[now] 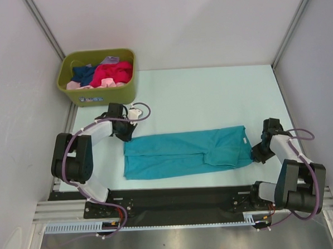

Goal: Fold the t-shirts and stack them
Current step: Fold the tshirt

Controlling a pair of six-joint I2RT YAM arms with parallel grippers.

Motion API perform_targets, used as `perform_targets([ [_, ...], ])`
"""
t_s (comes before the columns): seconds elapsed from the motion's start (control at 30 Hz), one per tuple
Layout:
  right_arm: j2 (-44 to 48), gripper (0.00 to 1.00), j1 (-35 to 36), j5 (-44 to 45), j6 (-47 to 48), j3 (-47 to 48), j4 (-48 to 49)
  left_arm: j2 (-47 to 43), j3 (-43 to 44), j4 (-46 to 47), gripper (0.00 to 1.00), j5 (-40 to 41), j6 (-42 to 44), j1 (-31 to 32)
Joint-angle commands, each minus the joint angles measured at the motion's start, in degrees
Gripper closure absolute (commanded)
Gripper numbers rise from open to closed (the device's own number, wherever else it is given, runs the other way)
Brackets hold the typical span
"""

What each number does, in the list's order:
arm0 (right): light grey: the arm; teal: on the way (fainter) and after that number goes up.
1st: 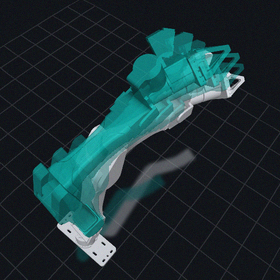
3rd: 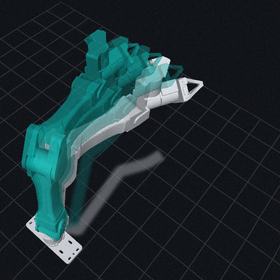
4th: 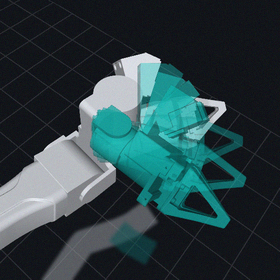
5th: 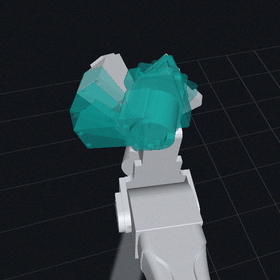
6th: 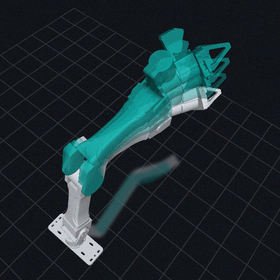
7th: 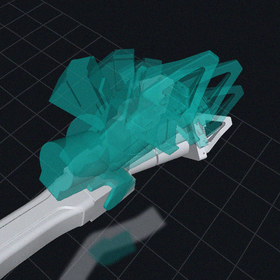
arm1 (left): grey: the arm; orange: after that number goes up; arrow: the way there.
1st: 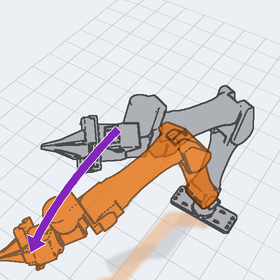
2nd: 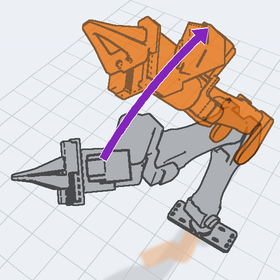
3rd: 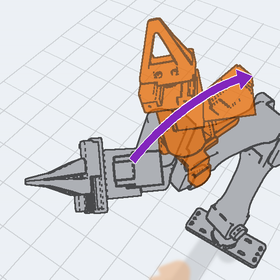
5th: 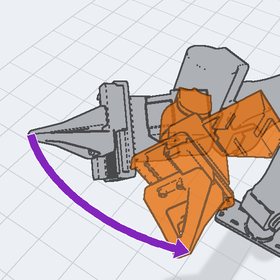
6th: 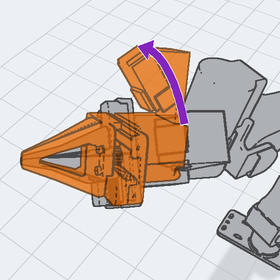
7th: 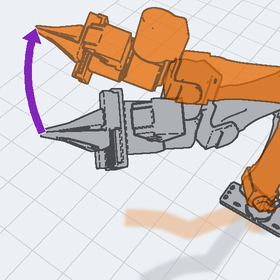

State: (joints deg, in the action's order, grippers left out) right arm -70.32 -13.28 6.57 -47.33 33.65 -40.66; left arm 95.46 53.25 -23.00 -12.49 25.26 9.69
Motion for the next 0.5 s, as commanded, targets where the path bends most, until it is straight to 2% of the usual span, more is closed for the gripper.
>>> perform_targets([
  [0.0,-3.93,0.95,-0.26,1.61,0.66,1.15,9.53,-2.2,-3.41,-4.93,1.0,-6.48,1.11,-0.2],
  [0.07,-8.15,1.0,-0.17,0.82,1.88,2.99,11.39,-3.17,-5.52,-6.34,1.0,-8.51,2.34,0.06],
  [0.2,-16.4,1.0,0.62,-1.82,4.43,9.57,18.93,-6.68,-8.95,-11.6,1.0,-11.76,5.59,0.94],
  [0.3,-25.98,1.0,4.48,-2.17,6.8,19.58,21.23,-10.36,-11.41,-14.16,1.0,-13.7,9.19,3.74],
  [0.33,-28.53,1.0,6.23,-2.61,7.07,25.79,21.5,-11.34,-11.85,-14.61,1.0,-14.14,10.5,5.93],
  [0.37,-33.86,1.0,7.12,-3.22,6.9,28.72,21.85,-12.13,-12.21,-14.96,1.0,-14.57,10.69,7.17],
  [0.47,-41.45,1.0,10.02,-5.42,6.38,40.85,23.0,-13.81,-11.07,-14.0,1.0,-14.58,8.85,11.13],
])
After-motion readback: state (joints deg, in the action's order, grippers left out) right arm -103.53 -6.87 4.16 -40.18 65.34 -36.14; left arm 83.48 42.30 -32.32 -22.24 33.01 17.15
